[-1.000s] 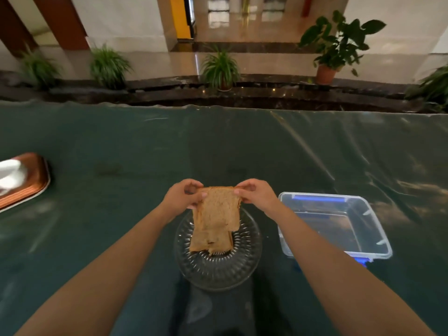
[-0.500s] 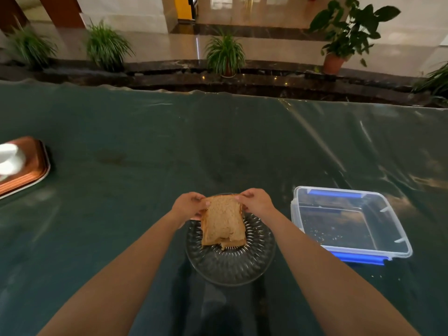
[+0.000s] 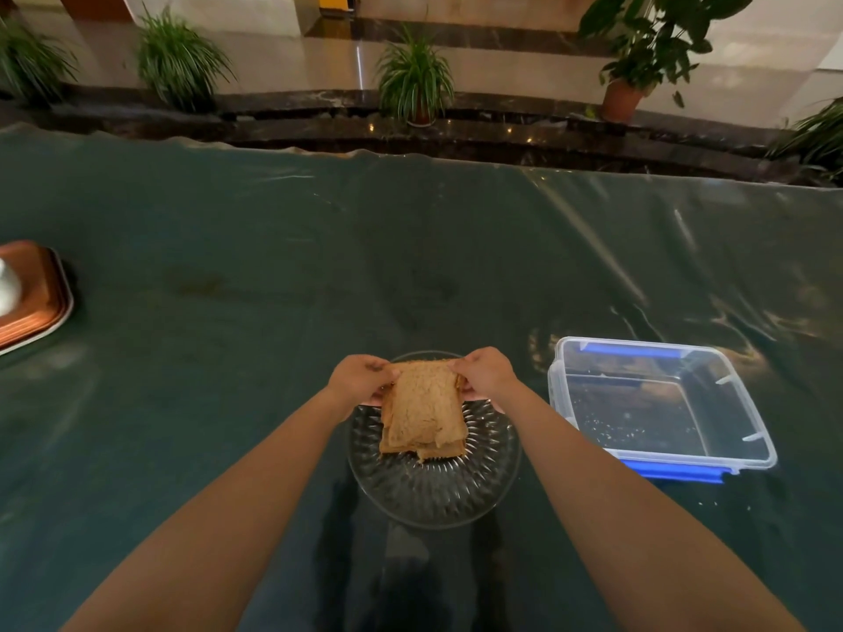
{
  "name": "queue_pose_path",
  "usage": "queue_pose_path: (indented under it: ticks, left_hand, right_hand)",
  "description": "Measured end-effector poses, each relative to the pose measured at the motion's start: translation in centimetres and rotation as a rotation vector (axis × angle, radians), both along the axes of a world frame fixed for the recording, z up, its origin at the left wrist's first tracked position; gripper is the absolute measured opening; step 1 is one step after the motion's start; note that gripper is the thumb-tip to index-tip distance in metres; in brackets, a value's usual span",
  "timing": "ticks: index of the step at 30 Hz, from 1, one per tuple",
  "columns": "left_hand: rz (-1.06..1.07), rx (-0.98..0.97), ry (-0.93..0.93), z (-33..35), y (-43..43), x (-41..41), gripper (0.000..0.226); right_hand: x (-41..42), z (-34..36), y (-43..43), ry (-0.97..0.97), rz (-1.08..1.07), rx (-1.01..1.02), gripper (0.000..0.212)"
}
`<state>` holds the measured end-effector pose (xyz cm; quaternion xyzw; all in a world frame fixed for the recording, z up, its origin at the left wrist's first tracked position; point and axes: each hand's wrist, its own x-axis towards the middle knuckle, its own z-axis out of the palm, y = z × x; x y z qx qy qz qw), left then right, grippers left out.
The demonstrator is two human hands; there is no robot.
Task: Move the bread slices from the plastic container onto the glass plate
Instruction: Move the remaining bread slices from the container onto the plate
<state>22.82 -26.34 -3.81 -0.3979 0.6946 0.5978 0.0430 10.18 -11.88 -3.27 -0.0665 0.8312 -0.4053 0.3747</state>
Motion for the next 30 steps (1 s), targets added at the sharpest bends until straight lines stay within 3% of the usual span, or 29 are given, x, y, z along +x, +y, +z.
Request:
queue_pose_path:
  ticks: [8,11,15,18,22,30]
  left_hand:
    - [-0.018,-0.026,-0.026,-0.1,0.2,0.4,0.022]
    - [-0.023,-0.062,-0.025,-0.6,0.5,0.6,0.027]
    - [-0.044,-0.143,-0.016,-0.7,0.7,0.6,0.036]
    - [-0.044,-0.153,-0.006,-0.9,0.8,0.7,0.042]
    - [-0.010,-0.201,-0.037,-0.9,0.6,0.9,0.043]
    - [-0.020,-0.263,-0.084,-0.1,0.3,2.2,0.033]
  right_hand:
    - [0.5,-0.6,0.5,-0.002,0.027,0.014,0.026]
    - [1.0,-1.3,0.6,0.110,0.092,0.046,0.020]
    - [1.5,-2.0,0.8,0.233,0.133,0.099,0.031]
    - [1.6,-2.6,1.1,0.290,0.129,0.106,0.022]
    - [1.5,-2.7,2.0,0.277,0.096,0.068,0.035]
    - [0.8,-2.4,4.3,0.303,0.082,0.155,0.042]
